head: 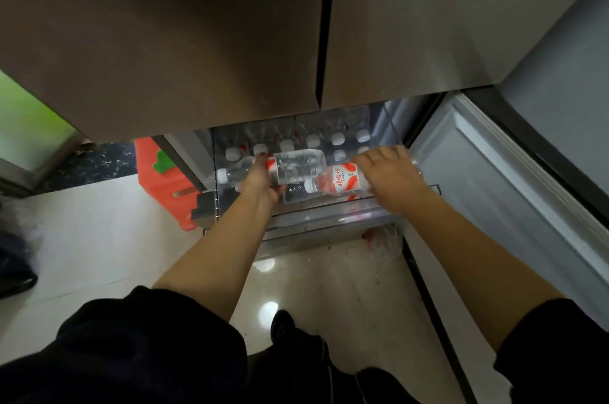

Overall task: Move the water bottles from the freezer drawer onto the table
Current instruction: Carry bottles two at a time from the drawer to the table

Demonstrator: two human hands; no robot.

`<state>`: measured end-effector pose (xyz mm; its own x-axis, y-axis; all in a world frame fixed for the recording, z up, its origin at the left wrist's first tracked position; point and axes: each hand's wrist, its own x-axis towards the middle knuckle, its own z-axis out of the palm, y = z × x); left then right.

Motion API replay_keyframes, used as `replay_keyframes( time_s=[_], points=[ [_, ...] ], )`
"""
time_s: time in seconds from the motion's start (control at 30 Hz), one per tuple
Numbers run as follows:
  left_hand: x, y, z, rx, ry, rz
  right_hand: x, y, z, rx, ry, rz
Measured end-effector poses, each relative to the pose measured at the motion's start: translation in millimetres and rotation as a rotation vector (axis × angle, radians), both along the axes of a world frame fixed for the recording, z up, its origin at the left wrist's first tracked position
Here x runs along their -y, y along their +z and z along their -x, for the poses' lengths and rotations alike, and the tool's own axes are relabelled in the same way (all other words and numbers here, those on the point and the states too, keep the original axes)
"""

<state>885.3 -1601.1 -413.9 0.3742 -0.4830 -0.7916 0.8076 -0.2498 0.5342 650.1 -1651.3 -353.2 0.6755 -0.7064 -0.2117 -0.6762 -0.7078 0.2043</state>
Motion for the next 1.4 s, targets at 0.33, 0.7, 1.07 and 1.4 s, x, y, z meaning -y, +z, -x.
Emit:
replay_keyframes(
  time_s=[0.33, 0.7, 1.07, 1.4],
  points=[
    [-74.7, 69.3, 53.2, 0.224, 0.365, 0.176, -27.3, 31.2, 51.2, 0.188, 0.101, 0.165],
    [-252.6, 139.2, 111.8, 0.684, 0.739, 0.053, -123.5, 24.3, 51.7, 0.727, 0.208, -0.071],
    [-508.5, 165.9, 129.2, 1.166, 0.705, -0.23, -330.6, 70.5, -32.5, 1.146, 0.148, -0.897],
    [-842.3, 191.0, 147.9, 1.315, 0.861, -0.376, -657.4, 92.1, -92.7, 1.123, 0.378, -1.096]
  ],
)
